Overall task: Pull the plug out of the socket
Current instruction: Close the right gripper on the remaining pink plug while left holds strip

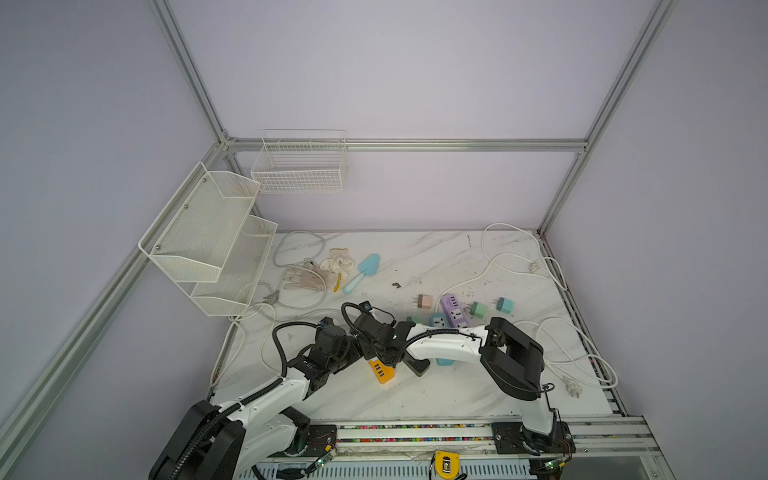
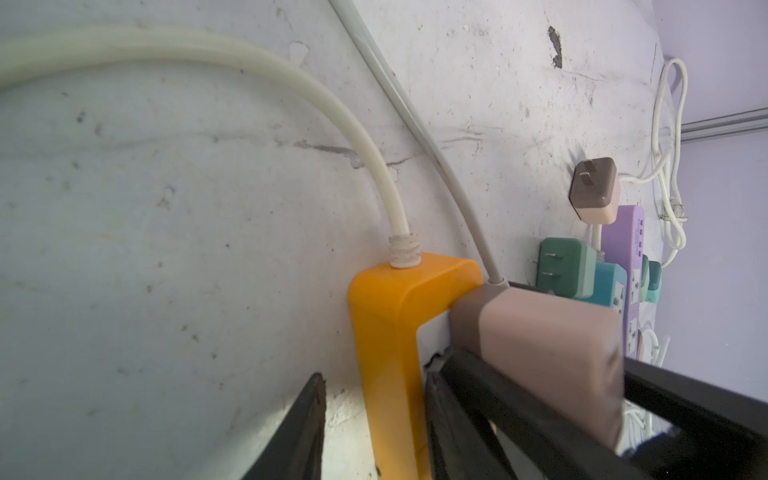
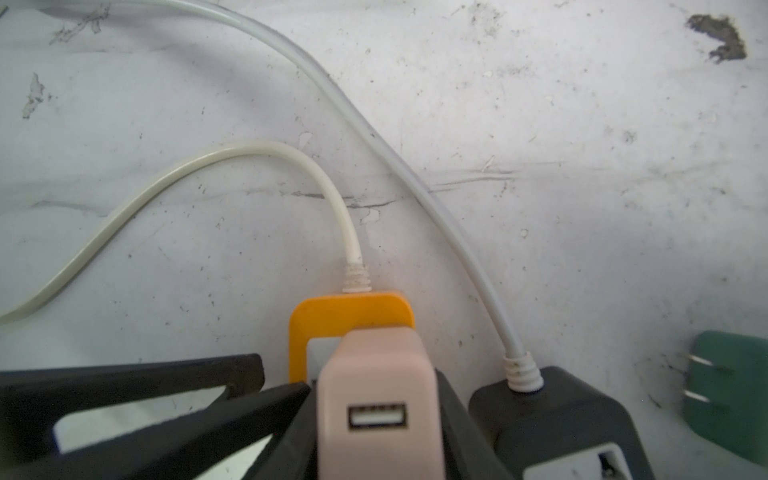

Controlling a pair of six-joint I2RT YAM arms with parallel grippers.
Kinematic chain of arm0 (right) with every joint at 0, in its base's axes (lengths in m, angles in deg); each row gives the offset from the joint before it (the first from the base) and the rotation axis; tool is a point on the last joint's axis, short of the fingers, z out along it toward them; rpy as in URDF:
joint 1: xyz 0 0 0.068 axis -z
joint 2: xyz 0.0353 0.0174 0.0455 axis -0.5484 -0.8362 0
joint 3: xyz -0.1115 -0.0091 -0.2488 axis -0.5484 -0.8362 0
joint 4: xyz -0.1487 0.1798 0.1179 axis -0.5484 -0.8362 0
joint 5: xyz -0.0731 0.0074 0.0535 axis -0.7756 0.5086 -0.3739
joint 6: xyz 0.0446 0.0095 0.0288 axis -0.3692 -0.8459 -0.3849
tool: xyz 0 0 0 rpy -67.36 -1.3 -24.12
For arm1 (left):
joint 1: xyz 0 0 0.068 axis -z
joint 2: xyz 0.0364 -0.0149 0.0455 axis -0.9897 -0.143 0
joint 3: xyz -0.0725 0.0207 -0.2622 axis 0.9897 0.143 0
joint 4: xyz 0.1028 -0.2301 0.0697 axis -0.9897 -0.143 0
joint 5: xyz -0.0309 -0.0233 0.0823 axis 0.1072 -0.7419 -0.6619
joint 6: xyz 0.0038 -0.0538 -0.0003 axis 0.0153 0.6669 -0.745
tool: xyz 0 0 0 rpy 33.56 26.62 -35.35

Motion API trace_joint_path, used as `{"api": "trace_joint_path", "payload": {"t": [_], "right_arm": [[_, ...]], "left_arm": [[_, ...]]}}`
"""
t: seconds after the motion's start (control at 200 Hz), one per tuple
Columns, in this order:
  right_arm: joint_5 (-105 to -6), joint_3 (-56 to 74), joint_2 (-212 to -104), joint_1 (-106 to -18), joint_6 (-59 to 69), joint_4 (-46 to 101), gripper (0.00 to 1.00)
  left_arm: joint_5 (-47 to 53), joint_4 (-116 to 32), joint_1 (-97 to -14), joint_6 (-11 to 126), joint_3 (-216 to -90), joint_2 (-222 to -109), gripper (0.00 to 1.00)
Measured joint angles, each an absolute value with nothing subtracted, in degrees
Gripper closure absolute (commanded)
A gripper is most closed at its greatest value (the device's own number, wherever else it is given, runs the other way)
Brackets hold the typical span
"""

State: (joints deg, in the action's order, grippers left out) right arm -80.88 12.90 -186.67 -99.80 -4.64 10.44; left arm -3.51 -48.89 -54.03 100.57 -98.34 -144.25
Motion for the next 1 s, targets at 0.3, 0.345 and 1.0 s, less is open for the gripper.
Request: {"api": "trace_joint_path", "payload": {"t": [0.3,0.345,1.0], "right_arm": [[-80.36,13.12,-186.67,-99.75,-3.57,10.2,0.79],[-80.23,13.12,-186.67,-99.73,-3.55,10.2,0.79],[-79.59,10.85,-182.78,-99.16,-3.79,11.81,0.88]], "left_arm": [[-2.22,-46.45,-54.03,102.8,-96.72,-143.99,0.63],[-2.14,-46.1,-54.03,103.11,-96.33,-143.69,0.64],[-1.44,-45.83,-53.97,103.85,-95.98,-143.23,0.67]]}}
